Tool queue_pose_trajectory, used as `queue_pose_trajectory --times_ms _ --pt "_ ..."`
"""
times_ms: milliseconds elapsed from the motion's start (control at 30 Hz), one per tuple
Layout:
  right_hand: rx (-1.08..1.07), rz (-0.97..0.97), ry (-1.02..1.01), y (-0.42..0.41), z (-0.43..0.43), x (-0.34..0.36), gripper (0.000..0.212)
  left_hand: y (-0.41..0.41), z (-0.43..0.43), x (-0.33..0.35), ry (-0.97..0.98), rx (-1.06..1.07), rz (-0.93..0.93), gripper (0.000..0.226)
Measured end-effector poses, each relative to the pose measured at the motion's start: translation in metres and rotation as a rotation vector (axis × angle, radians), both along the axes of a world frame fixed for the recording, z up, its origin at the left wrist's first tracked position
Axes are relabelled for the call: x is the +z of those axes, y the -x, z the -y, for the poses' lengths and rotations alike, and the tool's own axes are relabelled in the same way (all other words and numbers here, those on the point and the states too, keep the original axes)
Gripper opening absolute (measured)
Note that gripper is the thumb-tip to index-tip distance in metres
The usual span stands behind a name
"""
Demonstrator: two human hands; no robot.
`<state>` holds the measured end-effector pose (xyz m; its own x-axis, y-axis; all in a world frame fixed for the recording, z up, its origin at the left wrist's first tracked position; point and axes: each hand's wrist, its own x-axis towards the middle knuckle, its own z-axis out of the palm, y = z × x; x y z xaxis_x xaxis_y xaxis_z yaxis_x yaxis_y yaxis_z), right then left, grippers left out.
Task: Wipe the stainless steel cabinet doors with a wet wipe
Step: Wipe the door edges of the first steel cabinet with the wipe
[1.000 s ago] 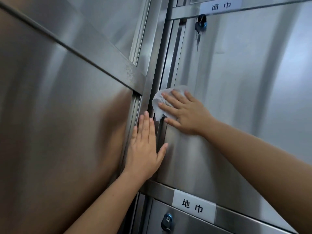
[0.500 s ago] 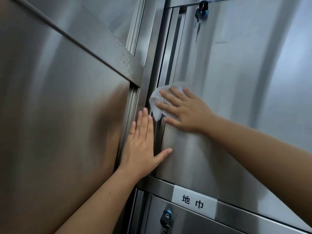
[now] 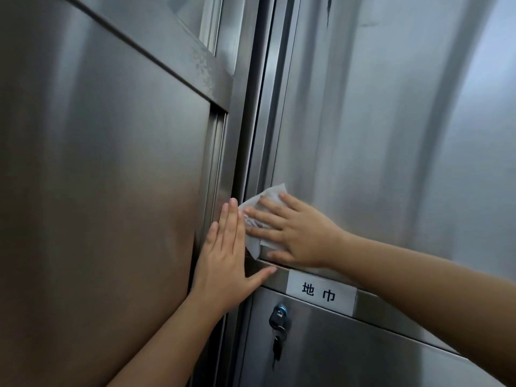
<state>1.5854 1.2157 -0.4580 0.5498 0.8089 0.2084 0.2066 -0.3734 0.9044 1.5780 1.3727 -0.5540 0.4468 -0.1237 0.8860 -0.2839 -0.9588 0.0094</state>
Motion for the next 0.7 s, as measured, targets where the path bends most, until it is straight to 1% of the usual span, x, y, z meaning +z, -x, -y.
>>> queue_pose_trajectory --times_ms 33,133,167,233,333,400,533,633,700 --pt "0.009 0.018 -0.033 -0.001 -0.001 0.009 0.061 -0.001 0.000 -0.001 -0.001 0.007 0.000 0.099" --pt "0.003 0.077 -0.232 -0.004 -0.006 0.035 0.060 -0.003 0.000 -0.003 -0.004 0.022 0.021 0.098" --pt "-0.007 0.092 -0.257 -0.004 -0.007 0.035 0.061 -0.004 0.000 -0.003 -0.007 0.026 0.027 0.097" --pt "-0.008 0.097 -0.207 -0.004 -0.006 0.020 0.064 -0.004 0.000 -0.003 -0.015 0.036 0.028 0.097" --pt "-0.012 0.035 -0.068 0.001 0.001 -0.019 0.066 -0.002 0.000 -0.002 -0.019 0.051 0.028 0.096" --pt "-0.027 0.008 -0.048 0.002 0.003 -0.026 0.065 -0.002 0.001 -0.002 -0.013 0.064 0.034 0.096" --pt "-0.005 0.039 -0.083 -0.003 0.000 0.002 0.061 -0.007 0.004 -0.004 0.032 0.042 0.070 0.094" --pt "-0.034 0.089 -0.200 -0.007 -0.007 0.039 0.061 -0.011 0.007 -0.005 0.066 0.021 0.096 0.094" --pt "-0.045 0.111 -0.231 -0.008 -0.011 0.056 0.063 -0.014 0.007 0.001 0.082 0.004 0.142 0.092"
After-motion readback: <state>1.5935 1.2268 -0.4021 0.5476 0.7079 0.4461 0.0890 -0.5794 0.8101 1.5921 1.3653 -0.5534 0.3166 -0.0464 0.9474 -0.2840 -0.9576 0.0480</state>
